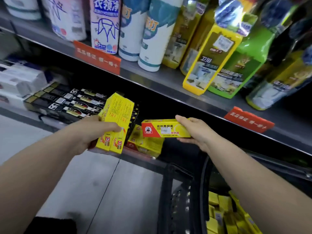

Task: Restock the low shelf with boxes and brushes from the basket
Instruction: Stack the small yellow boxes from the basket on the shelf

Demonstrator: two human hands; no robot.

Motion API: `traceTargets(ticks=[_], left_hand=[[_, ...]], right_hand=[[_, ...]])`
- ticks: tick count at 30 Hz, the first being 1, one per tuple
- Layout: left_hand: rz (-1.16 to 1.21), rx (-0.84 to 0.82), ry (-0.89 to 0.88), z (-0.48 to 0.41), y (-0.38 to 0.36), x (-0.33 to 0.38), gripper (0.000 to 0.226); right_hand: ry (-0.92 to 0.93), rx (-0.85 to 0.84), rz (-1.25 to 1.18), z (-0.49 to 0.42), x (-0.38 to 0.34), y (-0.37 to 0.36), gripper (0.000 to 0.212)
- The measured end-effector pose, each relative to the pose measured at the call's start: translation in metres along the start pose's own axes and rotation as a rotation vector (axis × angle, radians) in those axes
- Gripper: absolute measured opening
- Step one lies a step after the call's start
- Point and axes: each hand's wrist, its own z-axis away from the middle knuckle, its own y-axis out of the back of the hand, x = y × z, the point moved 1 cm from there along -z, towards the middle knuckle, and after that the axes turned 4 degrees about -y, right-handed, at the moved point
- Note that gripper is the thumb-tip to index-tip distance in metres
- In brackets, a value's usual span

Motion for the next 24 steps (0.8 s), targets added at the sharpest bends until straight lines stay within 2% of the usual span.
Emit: traceTargets(ticks=[3, 5, 7, 8, 11, 12, 15, 20, 24], left_hand=[[0.007, 0.055, 0.011, -0.012, 0.008, -0.011, 0.039], [0.027, 0.066, 0.019, -0.018, 0.013, -0.016, 0.039], [0.022, 0.051, 0.025, -0.021, 0.018, -0.019, 0.048], [0.019, 0.045, 0.025, -0.023, 0.020, -0.020, 0.048], [0.045, 0.082, -0.001, -0.031, 0.023, -0.022, 0.024], [0.061, 0.098, -0.004, -0.034, 0.024, -0.023, 0.022], [0.070, 0.112, -0.003, -0.042, 0.023, -0.023, 0.029], [0.102, 0.093, -0.004, -0.052, 0.017, -0.020, 0.033], [0.107, 0.075, 0.011, -0.059, 0.011, -0.018, 0.035]], right_hand=[[0.033, 0.154, 0.081, -0.047, -0.004, -0.019, 0.041], [0.028, 0.254, 0.242, -0.078, -0.004, -0.027, 0.058], [-0.003, 0.277, 0.382, -0.104, 0.000, -0.033, 0.072], [-0.009, 0.257, 0.419, -0.115, 0.003, -0.035, 0.074], [-0.009, 0.194, 0.445, -0.141, 0.015, -0.044, 0.074], [-0.010, 0.168, 0.441, -0.147, 0.019, -0.048, 0.071], [-0.011, 0.091, 0.529, -0.162, 0.028, -0.054, 0.064], [0.080, -0.064, 0.929, -0.174, 0.040, -0.055, 0.053], [0.064, -0.155, 0.980, -0.179, 0.053, -0.060, 0.044]])
